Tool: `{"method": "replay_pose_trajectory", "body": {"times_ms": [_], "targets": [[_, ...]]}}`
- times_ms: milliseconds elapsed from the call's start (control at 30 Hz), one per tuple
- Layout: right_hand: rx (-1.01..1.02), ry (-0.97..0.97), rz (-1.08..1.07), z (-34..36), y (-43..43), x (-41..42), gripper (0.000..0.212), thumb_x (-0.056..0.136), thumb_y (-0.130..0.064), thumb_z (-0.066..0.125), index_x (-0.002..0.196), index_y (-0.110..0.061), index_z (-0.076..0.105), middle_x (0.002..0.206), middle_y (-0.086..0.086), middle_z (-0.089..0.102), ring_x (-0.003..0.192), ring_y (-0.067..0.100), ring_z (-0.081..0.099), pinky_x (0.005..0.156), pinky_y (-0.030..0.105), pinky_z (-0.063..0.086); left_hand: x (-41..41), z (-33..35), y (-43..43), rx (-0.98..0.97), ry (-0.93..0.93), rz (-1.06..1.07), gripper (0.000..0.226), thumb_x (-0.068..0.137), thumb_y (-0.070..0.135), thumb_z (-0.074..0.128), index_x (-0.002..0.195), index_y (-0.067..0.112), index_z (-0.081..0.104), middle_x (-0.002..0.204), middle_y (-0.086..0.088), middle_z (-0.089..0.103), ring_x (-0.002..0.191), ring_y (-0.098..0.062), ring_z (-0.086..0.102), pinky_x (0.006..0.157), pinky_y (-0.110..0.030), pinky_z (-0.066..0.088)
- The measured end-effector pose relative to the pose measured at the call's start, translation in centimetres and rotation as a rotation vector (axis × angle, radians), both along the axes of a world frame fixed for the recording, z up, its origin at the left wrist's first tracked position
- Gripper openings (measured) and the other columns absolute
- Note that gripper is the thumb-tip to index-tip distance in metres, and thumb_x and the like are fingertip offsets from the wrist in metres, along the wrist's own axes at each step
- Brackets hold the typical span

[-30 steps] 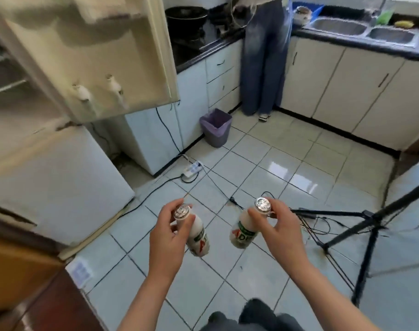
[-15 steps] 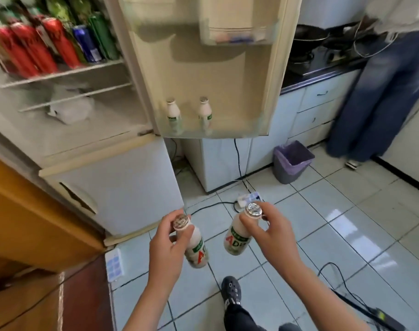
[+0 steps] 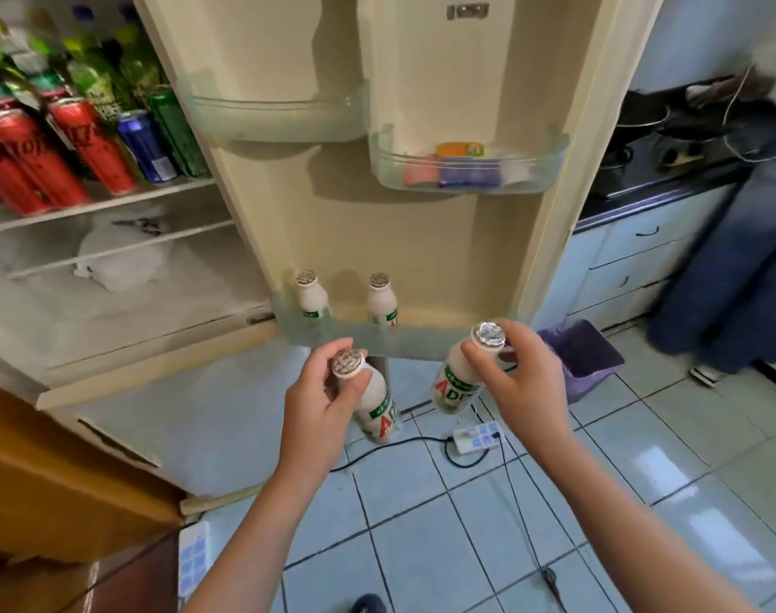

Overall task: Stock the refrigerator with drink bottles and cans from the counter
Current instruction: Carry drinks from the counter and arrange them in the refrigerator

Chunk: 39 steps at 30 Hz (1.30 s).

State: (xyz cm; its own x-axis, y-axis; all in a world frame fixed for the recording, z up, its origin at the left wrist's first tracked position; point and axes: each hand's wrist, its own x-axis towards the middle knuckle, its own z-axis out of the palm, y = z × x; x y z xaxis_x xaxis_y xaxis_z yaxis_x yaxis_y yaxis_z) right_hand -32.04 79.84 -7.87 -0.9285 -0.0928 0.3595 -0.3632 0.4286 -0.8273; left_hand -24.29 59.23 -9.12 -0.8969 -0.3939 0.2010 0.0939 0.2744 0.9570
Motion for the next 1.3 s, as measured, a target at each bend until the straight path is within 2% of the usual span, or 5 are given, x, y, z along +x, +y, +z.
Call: {"method": "replay_pose_trajectory", "body": {"times_ms": [133, 333, 600, 933, 1300], "targets": [[-0.02, 0.006, -0.068, 0.8, 0.8, -3.9, 0.02, 0.081, -0.043, 0.062, 0.096, -0.029, 0.06, 0.09, -0.019, 0.06, 0.085, 0.001, 0.058, 0.069, 0.015, 0.041, -5.1, 1.4, 0.3, 0.008, 0.028, -0.05, 0.032, 0.081, 0.032, 0.063, 0.102, 0.056, 0.057, 0.106, 0.016, 0.068, 0.101, -0.001, 0.063, 0.079, -0.012, 0.048], [-0.018, 0.066, -0.228, 1.0, 0.2, -8.1, 0.026, 0.083, -0.041, 0.063, 0.099, -0.021, 0.062, 0.091, -0.013, 0.059, 0.086, 0.0, 0.056, 0.073, 0.024, 0.047, -12.7, 2.3, 0.8, 0.021, 0.086, -0.175, 0.035, 0.087, 0.016, 0.065, 0.107, 0.044, 0.056, 0.112, 0.008, 0.068, 0.105, -0.004, 0.063, 0.084, -0.016, 0.05], [0.153, 0.067, -0.255, 0.0, -1.6, -12.7, 0.043, 0.084, -0.042, 0.067, 0.115, -0.012, 0.061, 0.107, -0.007, 0.06, 0.093, 0.01, 0.056, 0.08, 0.027, 0.046, -20.3, 1.4, 0.8, -0.061, 0.005, -0.264, 0.038, 0.088, 0.019, 0.066, 0.107, 0.048, 0.05, 0.106, 0.022, 0.061, 0.097, 0.01, 0.059, 0.078, -0.007, 0.044], [0.348, -0.154, -0.237, -4.0, -2.5, -14.5, 0.044, 0.085, -0.049, 0.062, 0.113, -0.015, 0.061, 0.104, -0.004, 0.06, 0.093, 0.014, 0.058, 0.071, 0.019, 0.034, -21.9, -2.3, 0.7, -0.169, -0.129, -0.366, 0.039, 0.088, 0.019, 0.066, 0.108, 0.046, 0.047, 0.102, 0.027, 0.059, 0.094, 0.02, 0.054, 0.076, 0.002, 0.037], [0.334, -0.204, -0.176, -6.3, -3.3, -14.0, 0.039, 0.086, -0.042, 0.065, 0.115, -0.015, 0.061, 0.107, -0.004, 0.061, 0.098, 0.014, 0.057, 0.073, 0.015, 0.033, -20.9, -4.5, 0.4, -0.191, -0.186, -0.379, 0.04, 0.088, 0.017, 0.065, 0.106, 0.047, 0.046, 0.103, 0.026, 0.058, 0.096, 0.02, 0.052, 0.08, 0.001, 0.036]]}}
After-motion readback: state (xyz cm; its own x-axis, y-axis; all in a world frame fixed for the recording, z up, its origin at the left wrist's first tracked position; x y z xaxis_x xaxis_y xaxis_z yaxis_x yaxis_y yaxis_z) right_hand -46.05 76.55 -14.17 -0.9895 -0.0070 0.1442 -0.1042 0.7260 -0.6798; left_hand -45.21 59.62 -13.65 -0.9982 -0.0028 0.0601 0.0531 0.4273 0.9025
